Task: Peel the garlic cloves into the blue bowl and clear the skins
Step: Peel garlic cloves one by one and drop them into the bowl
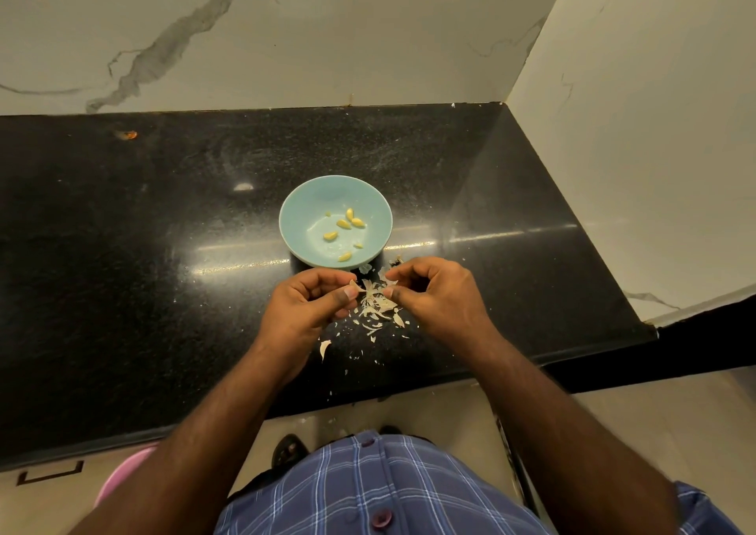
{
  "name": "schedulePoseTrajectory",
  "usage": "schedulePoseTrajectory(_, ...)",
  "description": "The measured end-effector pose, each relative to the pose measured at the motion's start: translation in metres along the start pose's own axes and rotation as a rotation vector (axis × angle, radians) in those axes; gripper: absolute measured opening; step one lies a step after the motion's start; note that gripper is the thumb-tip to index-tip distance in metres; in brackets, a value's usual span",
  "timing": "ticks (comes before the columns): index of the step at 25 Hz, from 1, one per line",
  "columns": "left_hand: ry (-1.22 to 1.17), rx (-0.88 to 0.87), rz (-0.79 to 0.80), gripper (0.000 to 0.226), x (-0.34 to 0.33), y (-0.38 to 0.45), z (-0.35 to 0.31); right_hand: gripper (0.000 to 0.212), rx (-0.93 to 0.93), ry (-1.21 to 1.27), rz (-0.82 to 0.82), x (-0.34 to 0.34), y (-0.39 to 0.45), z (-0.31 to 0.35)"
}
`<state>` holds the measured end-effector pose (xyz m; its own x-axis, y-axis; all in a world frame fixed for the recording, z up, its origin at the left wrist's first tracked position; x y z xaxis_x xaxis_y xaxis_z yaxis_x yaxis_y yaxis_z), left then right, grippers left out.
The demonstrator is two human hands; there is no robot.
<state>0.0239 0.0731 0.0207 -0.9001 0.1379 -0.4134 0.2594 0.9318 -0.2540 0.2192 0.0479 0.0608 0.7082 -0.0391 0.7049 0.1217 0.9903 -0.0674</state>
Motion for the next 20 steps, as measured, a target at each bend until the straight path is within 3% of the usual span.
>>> schedulePoseTrajectory(9, -0.055, 0.024, -0.004, 0.026, -0.002, 0.0, 0.001, 0.021, 0.113, 0.075, 0.011, -0.008, -0.004, 0.012)
schedulePoseTrajectory(14, -0.119, 0.049, 0.001, 0.029, -0.007, -0.001, 0.0, 0.007, 0.162, 0.004, -0.066, -0.016, -0.005, 0.016)
schedulePoseTrajectory(20, -0.171, 0.048, -0.031, 0.021, -0.01, -0.003, -0.001, 0.01, -0.027, 0.214, 0.038, -0.019, -0.004, 0.02)
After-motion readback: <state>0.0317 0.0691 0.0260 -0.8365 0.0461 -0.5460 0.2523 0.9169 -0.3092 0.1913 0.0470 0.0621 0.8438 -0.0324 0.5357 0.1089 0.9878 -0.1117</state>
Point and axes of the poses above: each hand's wrist, its own y-axis towards the middle knuckle, its own x-axis out of the back of the hand, z = x × y, the point moved 3 cm from there along y, towards the middle knuckle, and after that the axes turned 10 degrees about -y, right-handed, at the moved point
